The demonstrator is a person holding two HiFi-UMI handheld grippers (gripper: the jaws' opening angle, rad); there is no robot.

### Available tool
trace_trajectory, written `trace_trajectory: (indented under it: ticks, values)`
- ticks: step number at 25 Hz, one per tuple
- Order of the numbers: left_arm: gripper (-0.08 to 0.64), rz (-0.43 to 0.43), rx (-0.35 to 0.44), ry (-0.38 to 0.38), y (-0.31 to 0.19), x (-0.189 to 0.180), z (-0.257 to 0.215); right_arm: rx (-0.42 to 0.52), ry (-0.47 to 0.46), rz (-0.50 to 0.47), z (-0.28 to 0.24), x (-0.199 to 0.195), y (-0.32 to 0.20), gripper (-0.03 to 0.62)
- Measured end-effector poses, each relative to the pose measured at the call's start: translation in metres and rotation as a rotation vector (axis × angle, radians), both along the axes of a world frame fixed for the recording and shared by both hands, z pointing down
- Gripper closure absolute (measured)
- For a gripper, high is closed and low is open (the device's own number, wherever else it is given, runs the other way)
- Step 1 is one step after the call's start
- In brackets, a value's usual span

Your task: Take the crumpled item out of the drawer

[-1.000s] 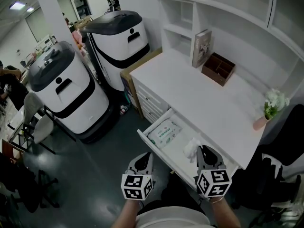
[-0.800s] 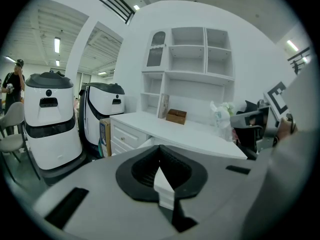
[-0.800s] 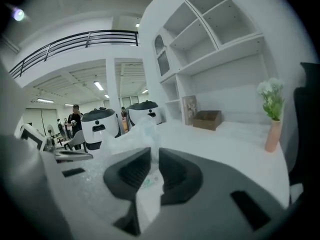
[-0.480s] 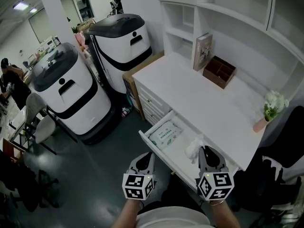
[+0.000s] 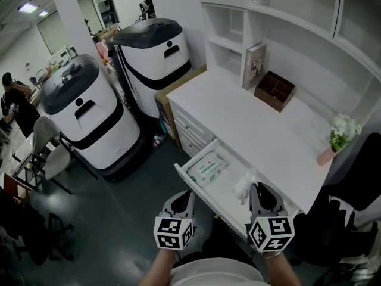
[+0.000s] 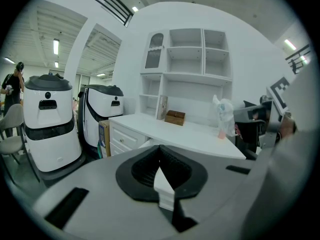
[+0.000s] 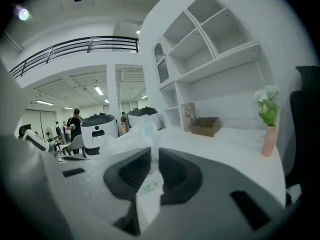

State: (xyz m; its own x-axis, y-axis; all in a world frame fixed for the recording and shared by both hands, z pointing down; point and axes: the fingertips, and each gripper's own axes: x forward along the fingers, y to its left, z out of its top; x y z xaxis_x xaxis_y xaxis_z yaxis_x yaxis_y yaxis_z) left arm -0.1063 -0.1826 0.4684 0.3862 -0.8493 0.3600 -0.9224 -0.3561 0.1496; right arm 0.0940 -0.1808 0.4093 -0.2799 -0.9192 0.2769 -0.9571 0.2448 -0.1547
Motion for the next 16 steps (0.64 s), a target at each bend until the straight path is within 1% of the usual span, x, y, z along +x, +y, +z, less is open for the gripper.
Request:
trace_trajectory:
  ticks: [16]
  values:
    - [0.566, 0.004, 0.007, 0.002, -0.0025, -0.0061, -0.0020, 0.015, -0.005, 0.005, -0.0045, -0.0079, -0.0014, 0.538]
